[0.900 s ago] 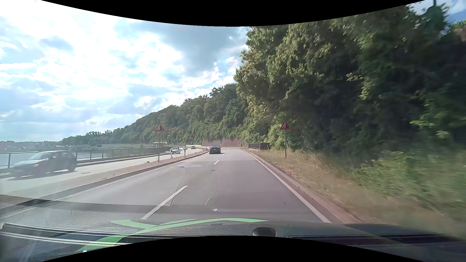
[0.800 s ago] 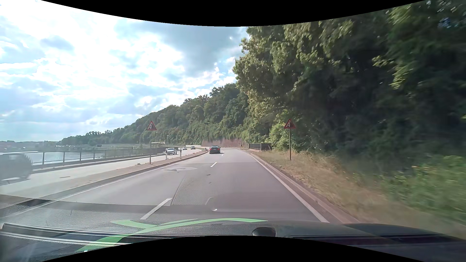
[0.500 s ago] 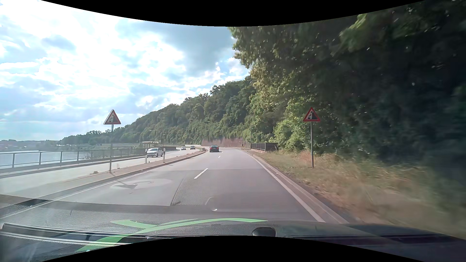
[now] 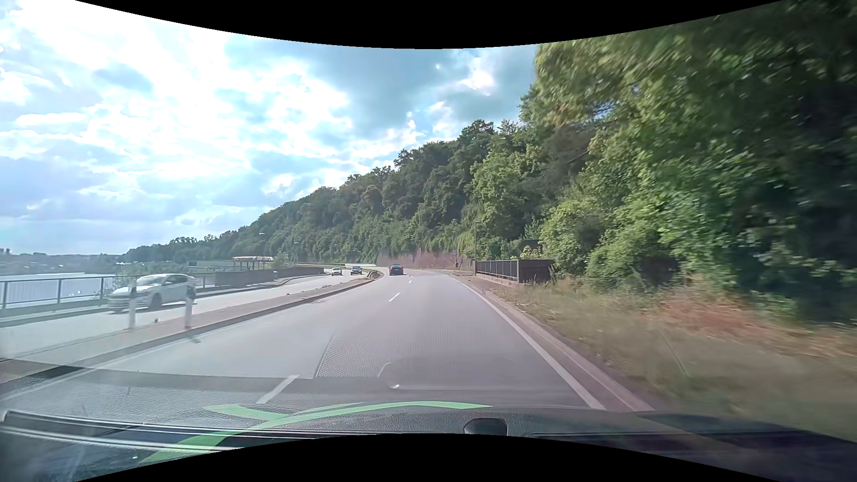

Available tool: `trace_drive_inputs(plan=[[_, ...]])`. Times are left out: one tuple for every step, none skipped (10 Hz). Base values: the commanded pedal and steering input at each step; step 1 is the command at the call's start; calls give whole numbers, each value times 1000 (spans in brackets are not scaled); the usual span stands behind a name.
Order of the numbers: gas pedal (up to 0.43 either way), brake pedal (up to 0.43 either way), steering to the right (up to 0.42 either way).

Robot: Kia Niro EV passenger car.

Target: Follow the waypoints while adhering to traffic rules and regulations

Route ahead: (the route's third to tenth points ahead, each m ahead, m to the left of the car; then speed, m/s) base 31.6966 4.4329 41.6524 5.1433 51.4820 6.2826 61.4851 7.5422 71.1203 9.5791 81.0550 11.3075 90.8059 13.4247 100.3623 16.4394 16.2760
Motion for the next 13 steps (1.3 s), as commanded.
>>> trace_drive_inputs(plan=[[209,0,-16],[209,0,-15],[209,0,-15],[209,0,-15],[209,0,-15],[209,0,-14],[209,0,-15],[209,0,-15],[209,0,-15],[209,0,-15],[209,0,-15],[209,0,-15],[209,0,-15]])
